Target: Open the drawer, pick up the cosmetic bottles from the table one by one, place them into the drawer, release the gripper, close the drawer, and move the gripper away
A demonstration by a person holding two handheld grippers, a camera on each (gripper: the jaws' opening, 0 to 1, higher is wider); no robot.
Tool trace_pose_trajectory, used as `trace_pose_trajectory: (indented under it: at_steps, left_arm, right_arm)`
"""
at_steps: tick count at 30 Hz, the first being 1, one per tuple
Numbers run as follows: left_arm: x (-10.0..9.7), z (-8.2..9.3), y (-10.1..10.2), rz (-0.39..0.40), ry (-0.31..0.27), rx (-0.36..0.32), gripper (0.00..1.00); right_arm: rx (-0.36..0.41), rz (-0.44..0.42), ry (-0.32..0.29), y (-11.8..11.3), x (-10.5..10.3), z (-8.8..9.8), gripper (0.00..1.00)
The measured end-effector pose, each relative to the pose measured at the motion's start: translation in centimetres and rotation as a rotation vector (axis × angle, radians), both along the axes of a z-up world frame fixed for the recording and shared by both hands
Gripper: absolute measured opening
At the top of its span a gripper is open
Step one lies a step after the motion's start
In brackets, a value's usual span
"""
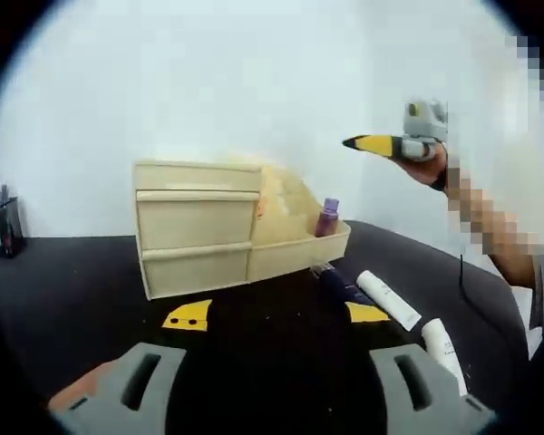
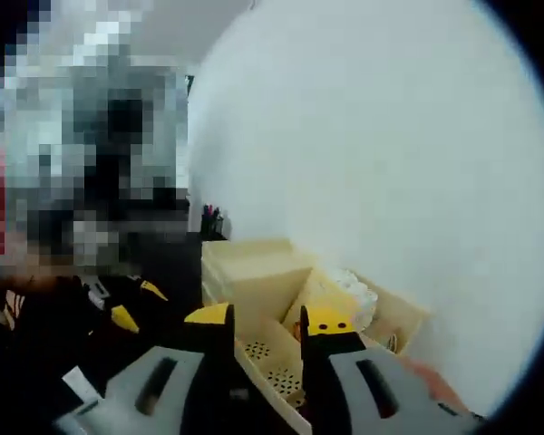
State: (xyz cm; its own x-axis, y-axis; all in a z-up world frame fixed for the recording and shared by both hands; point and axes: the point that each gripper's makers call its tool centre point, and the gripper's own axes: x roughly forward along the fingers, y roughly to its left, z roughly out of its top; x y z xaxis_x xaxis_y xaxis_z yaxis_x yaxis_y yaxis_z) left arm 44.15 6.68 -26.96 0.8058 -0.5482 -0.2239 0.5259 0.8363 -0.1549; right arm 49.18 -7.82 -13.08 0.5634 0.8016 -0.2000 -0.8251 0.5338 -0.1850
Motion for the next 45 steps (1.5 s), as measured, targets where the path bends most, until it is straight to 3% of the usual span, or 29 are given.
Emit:
trace_pose_trajectory:
  at_steps: [6,12,16,17,19,21,24,29,34,38,41,45]
  left_arm:
    - [0.1,-1.0,-0.1,0.003,0.021,0.007,0.48]
    - [-0.2,-1.6,-1.0,-0.021,0.041,-0.01,0.46]
    - [0.0,-1.4,-0.7,0.003,0.023,-0.004,0.39]
    - [0.0,-1.4,-0.7,0.004,0.021,0.0,0.39]
    - [-0.1,-1.5,-0.8,0.0,0.026,-0.007,0.39]
    - [-0.1,-1.7,-0.9,-0.001,0.031,-0.011,0.4]
    - [-0.3,-2.3,-1.5,-0.005,0.038,-0.01,0.42]
    - [-0.4,-2.7,-1.8,-0.02,0.04,0.008,0.47]
    - [-0.7,-1.6,-2.0,-0.035,0.015,-0.055,0.56]
    - [-0.9,-0.9,-2.3,-0.05,-0.005,-0.087,0.6]
    - [-1.0,-0.6,-2.6,-0.068,-0.021,-0.095,0.64]
    - [-1.0,-0.6,-2.7,-0.073,-0.028,-0.095,0.65]
  right_arm:
    - [-0.016,-0.012,-0.004,-0.6,0.9,1.1,0.27]
    - [-0.01,-0.005,-0.042,1.0,0.4,0.0,0.25]
    - [-0.011,0.05,-0.013,1.4,-2.4,-2.7,0.25]
    - [-0.069,0.061,0.012,1.2,-3.8,-4.3,0.26]
    - [-0.141,0.062,0.006,0.6,-5.0,-5.5,0.26]
    - [-0.187,0.063,0.0,-0.1,-6.4,-6.1,0.28]
    - [-0.188,0.052,-0.002,-1.1,-7.9,-6.2,0.31]
    - [-0.136,0.003,0.031,-3.8,-9.8,-5.6,0.33]
    - [-0.018,-0.025,0.096,-6.1,-12.3,-5.2,0.36]
    - [0.026,-0.04,0.101,-7.7,-13.4,-5.8,0.43]
    - [0.065,-0.087,0.075,-9.1,-13.1,-6.7,0.44]
    - [0.115,-0.098,0.11,-9.5,-12.3,-8.4,0.44]
